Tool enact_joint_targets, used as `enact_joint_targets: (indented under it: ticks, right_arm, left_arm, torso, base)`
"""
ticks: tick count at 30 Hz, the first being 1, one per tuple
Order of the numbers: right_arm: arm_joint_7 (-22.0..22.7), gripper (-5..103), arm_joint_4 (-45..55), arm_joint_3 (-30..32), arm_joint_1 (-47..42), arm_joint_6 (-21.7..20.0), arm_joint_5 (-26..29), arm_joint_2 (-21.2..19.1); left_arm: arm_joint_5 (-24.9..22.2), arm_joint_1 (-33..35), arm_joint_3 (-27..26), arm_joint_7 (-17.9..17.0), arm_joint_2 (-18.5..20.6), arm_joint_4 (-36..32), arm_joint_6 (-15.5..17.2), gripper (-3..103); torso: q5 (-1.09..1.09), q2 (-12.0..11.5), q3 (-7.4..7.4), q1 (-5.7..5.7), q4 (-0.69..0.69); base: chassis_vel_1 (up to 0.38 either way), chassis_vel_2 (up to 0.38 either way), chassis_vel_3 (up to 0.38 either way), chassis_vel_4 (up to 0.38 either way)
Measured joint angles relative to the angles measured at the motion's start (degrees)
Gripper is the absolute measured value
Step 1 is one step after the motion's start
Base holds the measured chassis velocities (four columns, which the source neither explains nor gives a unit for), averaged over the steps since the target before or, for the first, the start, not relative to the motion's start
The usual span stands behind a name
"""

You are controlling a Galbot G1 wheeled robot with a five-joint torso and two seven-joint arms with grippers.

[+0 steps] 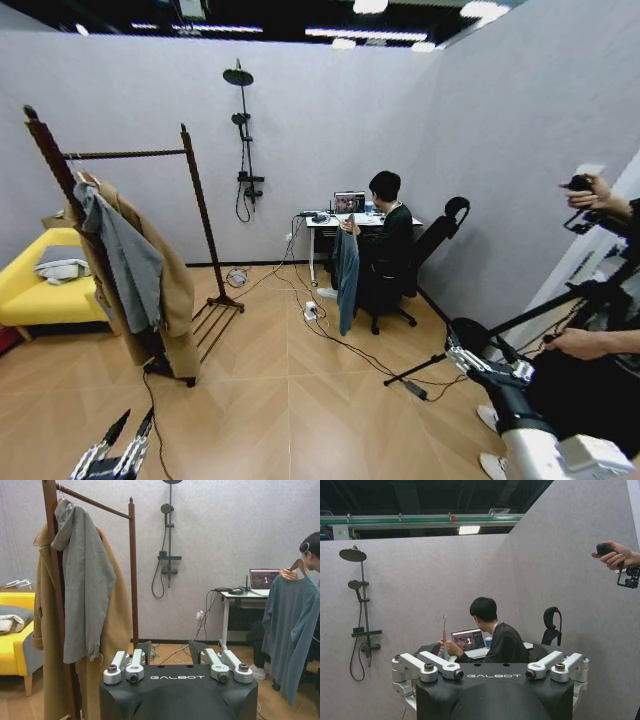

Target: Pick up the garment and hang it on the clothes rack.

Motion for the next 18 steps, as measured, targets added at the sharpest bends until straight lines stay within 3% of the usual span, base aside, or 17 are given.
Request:
enact_joint_targets:
  ticks: [18]
  right_arm:
    - [0.1,100,0.0,0.5,-0.6,-0.6,0.1,0.4]
  left_arm:
    - [0.0,0.0,0.0,0.0,0.0,0.0,0.0,46]
  torso:
    - [0.00,0.0,0.00,0.00,0.01]
  base:
    - [0.000,0.000,0.000,0.000]
